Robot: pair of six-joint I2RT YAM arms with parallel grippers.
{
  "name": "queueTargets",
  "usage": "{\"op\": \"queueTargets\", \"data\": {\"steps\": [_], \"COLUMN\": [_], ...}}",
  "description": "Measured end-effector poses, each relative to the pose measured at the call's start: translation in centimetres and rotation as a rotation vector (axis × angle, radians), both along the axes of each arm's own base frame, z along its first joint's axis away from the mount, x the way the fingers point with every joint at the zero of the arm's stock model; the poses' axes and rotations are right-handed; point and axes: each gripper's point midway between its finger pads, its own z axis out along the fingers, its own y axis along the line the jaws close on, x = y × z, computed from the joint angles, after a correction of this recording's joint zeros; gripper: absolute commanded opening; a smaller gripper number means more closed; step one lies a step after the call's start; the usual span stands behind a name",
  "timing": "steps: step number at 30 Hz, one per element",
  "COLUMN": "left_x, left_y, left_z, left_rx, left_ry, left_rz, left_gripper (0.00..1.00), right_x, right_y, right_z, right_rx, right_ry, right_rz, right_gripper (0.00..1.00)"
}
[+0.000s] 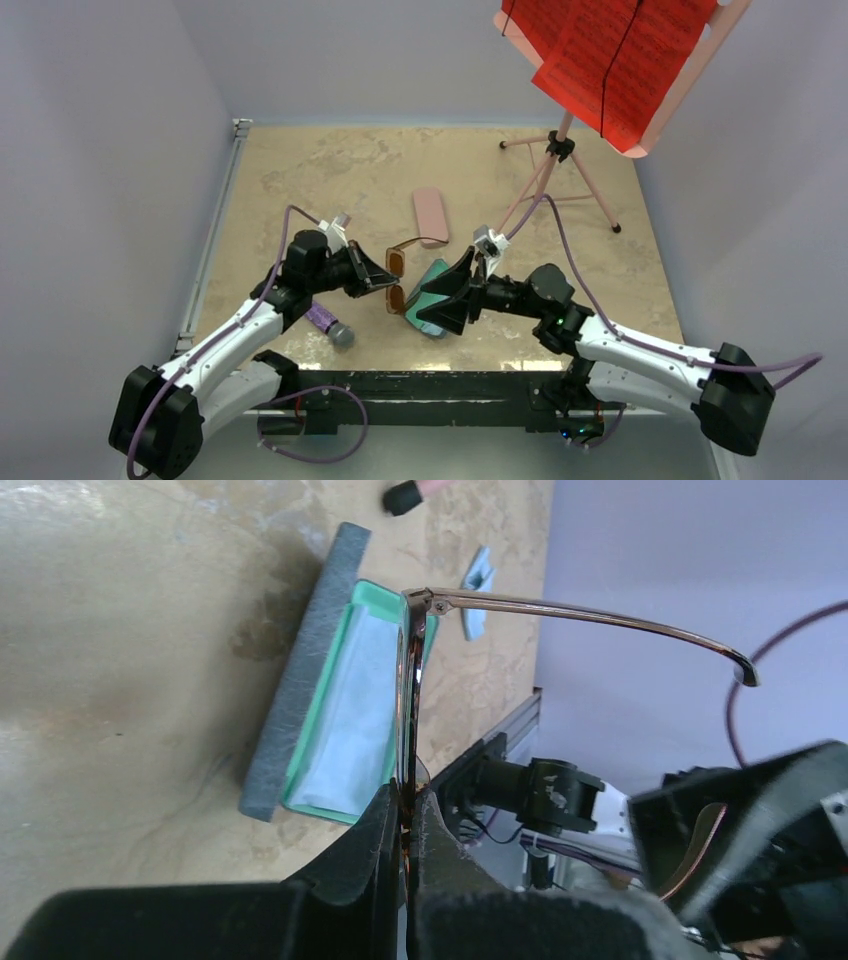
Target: Organize the sunglasses
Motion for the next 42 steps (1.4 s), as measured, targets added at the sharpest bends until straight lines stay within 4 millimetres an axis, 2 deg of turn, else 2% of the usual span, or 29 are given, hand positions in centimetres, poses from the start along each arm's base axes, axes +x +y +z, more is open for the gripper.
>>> {"op": "queueTargets", "data": {"steps": [4,7,11,15,22,24,29,31,34,39,42], "left_x": [-0.4,-1.3,-2.5,-2.8,-2.9,-3.1,-3.8,-4.1,-4.3,-4.7,-4.9], "left_y": [-0.7,-1.6,-2.3,-2.4,-2.5,-2.6,-3.2,-3.6,-4.2,-4.7,-4.6], "left_z": [1.3,1.5,1.2,2.0,2.5,2.7,2.8,2.8,2.8,4.5,3.9], "left_rx": [-0.059,-0.087,-0.115,-0.133,-0.146,-0.154,-0.213,-0.249,-0.285,-0.353,-0.353], "left_ry": [-0.023,-0.019,0.000,-0.027,-0.043,-0.047,-0.055,-0.050,-0.036,-0.076,-0.065], "left_rz": [-0.013,-0.042,-0.079,-0.090,-0.098,-0.113,-0.170,-0.195,-0.226,-0.277,-0.274], "left_gripper": [0.00,0.00,0.00,0.00,0.00,0.00,0.00,0.00,0.00,0.00,0.00], "right_x": [1.6,2.9,5.0,5.8,5.9,5.8,6.0,6.2,6.0,6.6,6.9], "right_y": [1.1,1.6,2.3,2.8,2.5,2.0,-0.7,-1.3,-1.3,-0.7,-0.3], "right_z": [-1.9,-3.1,-5.8,-8.0,-7.6,-6.8,-3.3,-2.8,-4.0,-8.9,-9.5], "right_rx": [-0.037,-0.059,-0.123,-0.174,-0.173,-0.163,-0.088,-0.064,-0.048,-0.149,-0.154], "right_ry": [0.050,0.079,0.140,0.190,0.205,0.201,0.192,0.231,0.335,0.526,0.582], "right_rz": [-0.048,-0.100,-0.181,-0.206,-0.218,-0.234,-0.342,-0.372,-0.371,-0.423,-0.434], "right_gripper": [0.81,0.81,0.80,0.80,0.80,0.80,0.82,0.83,0.84,0.84,0.84]}}
